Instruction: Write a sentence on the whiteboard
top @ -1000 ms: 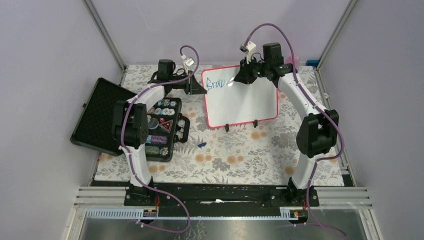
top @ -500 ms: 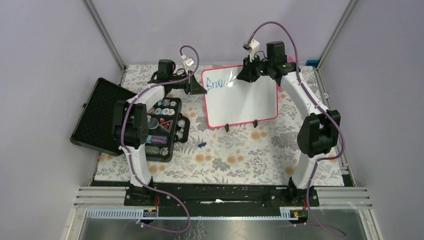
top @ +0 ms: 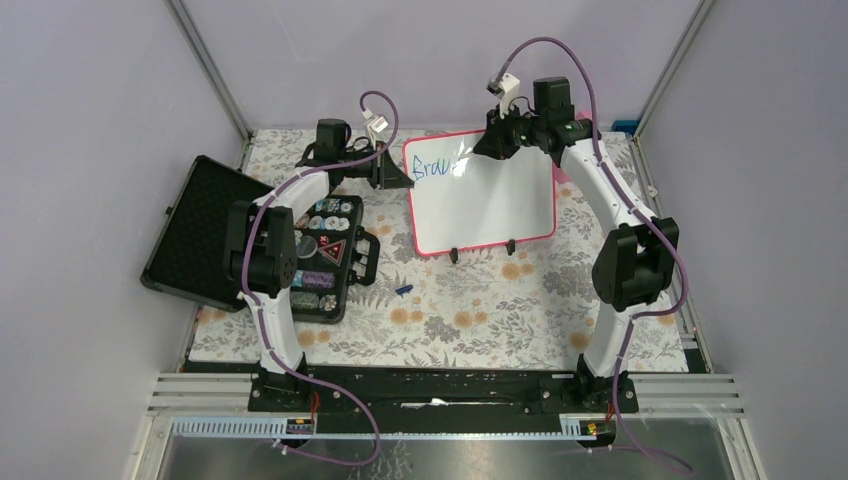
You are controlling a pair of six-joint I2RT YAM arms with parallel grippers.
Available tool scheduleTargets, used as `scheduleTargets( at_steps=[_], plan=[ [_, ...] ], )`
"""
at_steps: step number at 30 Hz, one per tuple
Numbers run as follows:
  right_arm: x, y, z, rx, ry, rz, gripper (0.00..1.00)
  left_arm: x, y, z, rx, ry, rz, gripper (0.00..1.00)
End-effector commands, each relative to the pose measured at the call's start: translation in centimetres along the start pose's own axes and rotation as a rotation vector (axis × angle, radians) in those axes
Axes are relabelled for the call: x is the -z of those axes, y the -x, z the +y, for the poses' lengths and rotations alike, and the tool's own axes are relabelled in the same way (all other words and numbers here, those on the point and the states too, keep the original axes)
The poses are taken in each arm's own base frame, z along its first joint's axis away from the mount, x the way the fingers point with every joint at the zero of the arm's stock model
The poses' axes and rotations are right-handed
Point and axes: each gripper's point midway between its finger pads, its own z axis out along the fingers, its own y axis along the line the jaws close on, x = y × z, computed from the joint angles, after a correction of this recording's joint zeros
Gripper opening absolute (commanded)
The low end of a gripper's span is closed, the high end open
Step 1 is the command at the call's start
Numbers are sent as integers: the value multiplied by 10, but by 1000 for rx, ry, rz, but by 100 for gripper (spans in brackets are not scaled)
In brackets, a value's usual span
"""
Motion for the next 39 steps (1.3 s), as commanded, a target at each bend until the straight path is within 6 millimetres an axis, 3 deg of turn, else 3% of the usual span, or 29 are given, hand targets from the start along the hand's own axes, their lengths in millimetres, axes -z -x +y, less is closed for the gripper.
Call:
scheduleTargets(
  at_steps=[1, 11, 24, 39],
  plan=[
    [-6, 15, -3, 43, -18, -30, 0, -14, -3, -10, -51, -45, 24, 0],
    [-13, 11, 7, 48, 1, -17, 0, -14, -3, -11, -52, -44, 24, 0],
    [-11, -13, 13, 45, 14, 26, 0, -14, -3, -9, -47, -42, 25, 0],
    [9, -7, -4, 61, -44, 16, 0, -13, -3, -10, -52, -38, 26, 0]
  ],
)
